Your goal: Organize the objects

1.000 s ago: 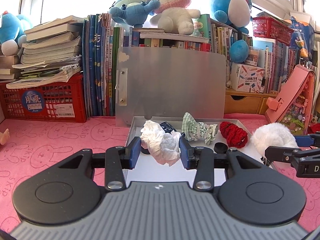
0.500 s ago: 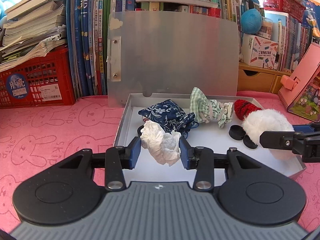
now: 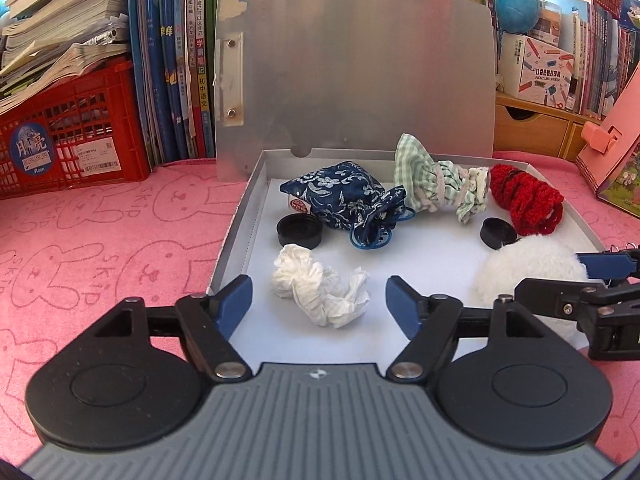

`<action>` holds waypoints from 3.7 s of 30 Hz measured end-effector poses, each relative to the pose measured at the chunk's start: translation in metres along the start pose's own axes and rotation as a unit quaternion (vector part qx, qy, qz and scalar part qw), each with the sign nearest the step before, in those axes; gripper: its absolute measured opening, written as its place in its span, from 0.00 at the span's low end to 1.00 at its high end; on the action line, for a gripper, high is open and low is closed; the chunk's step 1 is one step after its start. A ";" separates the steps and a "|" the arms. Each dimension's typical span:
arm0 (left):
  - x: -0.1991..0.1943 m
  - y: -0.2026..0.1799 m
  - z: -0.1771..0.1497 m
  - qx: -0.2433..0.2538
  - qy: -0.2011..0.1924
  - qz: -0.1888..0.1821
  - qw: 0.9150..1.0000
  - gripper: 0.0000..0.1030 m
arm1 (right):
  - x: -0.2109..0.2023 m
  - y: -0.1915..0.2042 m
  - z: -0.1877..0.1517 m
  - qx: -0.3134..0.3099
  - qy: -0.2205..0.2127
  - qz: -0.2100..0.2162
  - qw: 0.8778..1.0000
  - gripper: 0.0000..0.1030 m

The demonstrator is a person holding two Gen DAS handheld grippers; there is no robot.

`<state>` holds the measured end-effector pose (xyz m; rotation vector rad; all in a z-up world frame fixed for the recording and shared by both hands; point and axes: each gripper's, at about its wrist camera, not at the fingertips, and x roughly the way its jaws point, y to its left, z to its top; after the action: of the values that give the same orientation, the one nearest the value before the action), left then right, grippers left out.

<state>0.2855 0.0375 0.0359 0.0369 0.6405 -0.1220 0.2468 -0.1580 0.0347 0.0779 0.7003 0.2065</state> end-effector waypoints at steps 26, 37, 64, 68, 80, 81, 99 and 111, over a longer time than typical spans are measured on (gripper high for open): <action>-0.114 -0.017 -0.024 0.063 -0.051 -0.018 0.997 0.95 | -0.112 0.003 -0.041 -0.035 -0.075 0.018 0.996 1.00; -0.164 -0.022 -0.062 0.068 -0.076 -0.030 0.994 0.95 | -0.147 0.013 -0.078 -0.051 -0.080 0.031 0.995 1.00; -0.193 -0.027 -0.127 0.045 -0.014 -0.124 0.991 0.94 | -0.156 0.069 -0.155 -0.160 -0.017 0.100 0.982 1.00; -0.192 -0.026 -0.131 0.031 -0.003 -0.132 0.991 0.94 | -0.148 0.074 -0.159 -0.168 -0.011 0.084 0.982 1.00; -0.196 -0.029 -0.135 0.017 -0.006 -0.143 0.990 0.59 | -0.138 0.072 -0.163 -0.156 -0.006 0.089 0.984 1.00; -0.199 -0.029 -0.135 0.018 -0.010 -0.143 0.990 0.57 | -0.138 0.072 -0.163 -0.156 -0.006 0.089 0.984 1.00; -0.206 0.001 -0.144 -0.003 -0.020 -0.080 0.997 0.52 | -0.141 0.067 -0.163 -0.139 -0.020 0.110 0.984 0.92; -0.190 -0.014 -0.148 0.001 -0.014 -0.075 0.997 0.65 | -0.145 0.068 -0.165 -0.142 -0.032 0.110 0.983 0.84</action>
<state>0.0450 0.0534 0.0308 -0.0114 0.6149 -0.2666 0.0209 -0.1220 0.0096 -0.1110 0.5927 0.5121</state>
